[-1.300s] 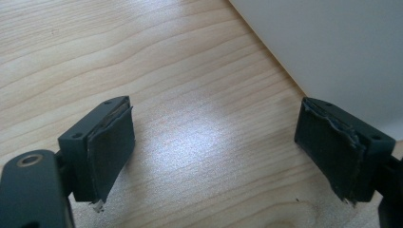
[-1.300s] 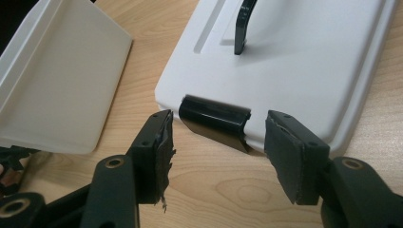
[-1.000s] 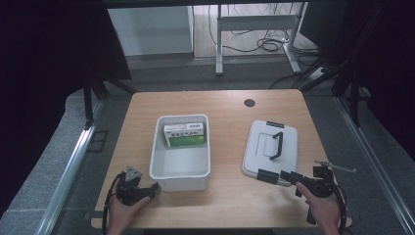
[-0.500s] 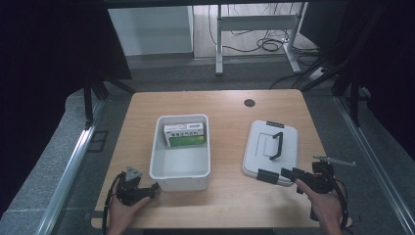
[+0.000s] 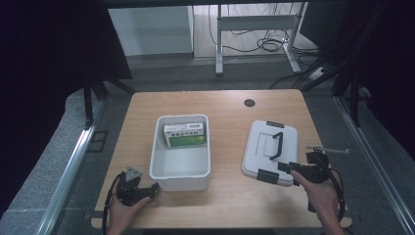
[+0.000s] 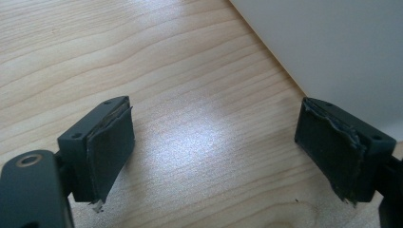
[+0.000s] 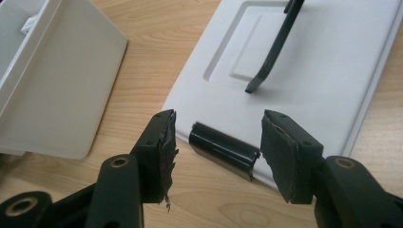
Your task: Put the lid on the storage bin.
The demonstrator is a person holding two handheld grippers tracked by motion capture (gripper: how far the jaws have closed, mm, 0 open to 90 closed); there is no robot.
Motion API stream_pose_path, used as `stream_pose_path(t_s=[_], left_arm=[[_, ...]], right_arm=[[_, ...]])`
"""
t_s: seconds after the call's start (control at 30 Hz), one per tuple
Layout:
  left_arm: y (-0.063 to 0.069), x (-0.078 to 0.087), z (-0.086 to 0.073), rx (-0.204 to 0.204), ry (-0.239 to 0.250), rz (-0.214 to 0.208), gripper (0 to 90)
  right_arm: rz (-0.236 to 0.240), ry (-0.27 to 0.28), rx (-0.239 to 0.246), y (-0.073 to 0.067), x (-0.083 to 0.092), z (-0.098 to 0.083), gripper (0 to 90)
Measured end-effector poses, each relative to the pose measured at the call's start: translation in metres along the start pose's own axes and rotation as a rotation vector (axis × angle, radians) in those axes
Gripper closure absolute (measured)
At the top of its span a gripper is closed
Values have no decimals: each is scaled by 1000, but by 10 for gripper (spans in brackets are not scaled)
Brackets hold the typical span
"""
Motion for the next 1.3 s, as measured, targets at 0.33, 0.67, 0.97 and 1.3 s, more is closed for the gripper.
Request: stream_pose_path(t_s=[0.33,0.67,0.97,1.3], left_arm=[[0,0,0,0,-1,-1,129],[0,0,0,0,0,0,129],[0,0,0,-3,-3,-1,129],[0,0,0,-2,-2,-1,129]], right_arm=[[-14,-35,5,-6,-11,20,469],[3,-78,-5,-6,-22,32,469],[-31,-84,-21,1,-29,44,470],[-31,-95,-43,1,-35,52,487]])
Point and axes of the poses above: each handheld gripper's, and its own axes: x roughly backward along the jaws, z roughly out of its top, y roughly to its right, the point moved 8 cm from there along -x, roughly forward along the jaws, and after that the axes turned 8 degrees about x, right-handed, at the moved point
